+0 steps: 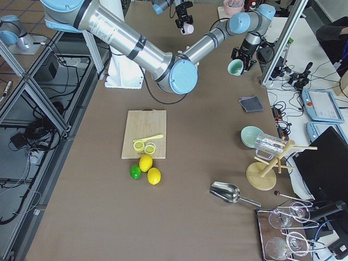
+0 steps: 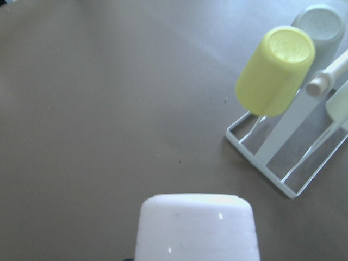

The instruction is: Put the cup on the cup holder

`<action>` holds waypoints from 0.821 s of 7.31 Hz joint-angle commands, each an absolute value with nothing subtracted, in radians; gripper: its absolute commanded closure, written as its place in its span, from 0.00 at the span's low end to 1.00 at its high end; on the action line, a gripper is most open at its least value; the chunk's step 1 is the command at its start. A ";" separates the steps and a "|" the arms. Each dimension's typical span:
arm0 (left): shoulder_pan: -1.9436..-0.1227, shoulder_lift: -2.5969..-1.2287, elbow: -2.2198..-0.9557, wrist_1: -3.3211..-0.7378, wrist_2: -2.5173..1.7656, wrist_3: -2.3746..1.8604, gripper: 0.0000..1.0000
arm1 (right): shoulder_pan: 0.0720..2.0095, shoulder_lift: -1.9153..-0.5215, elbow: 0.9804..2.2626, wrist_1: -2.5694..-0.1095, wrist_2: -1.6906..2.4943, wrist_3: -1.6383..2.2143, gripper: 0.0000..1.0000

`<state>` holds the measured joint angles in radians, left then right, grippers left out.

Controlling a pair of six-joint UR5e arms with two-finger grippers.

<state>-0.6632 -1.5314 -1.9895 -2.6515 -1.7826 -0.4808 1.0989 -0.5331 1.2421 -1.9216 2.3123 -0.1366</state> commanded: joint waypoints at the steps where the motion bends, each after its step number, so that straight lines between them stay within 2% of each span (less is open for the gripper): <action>1: -0.590 -1.542 -1.964 -2.837 -1.583 -0.480 0.95 | 1.079 -0.623 1.334 -1.527 2.391 0.141 1.00; 4: -0.499 -1.542 -1.962 -2.965 -1.361 -0.479 0.95 | 0.955 -0.643 1.332 -0.985 2.281 0.626 1.00; 6: -0.415 -1.540 -1.948 -3.028 -1.229 -0.477 0.95 | 0.940 -0.717 1.327 -0.675 2.280 0.736 1.00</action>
<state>-0.4614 -1.5386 -1.9582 -2.9938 -1.3084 -0.4786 0.9515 -0.6736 1.3297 -0.8724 2.2882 0.6628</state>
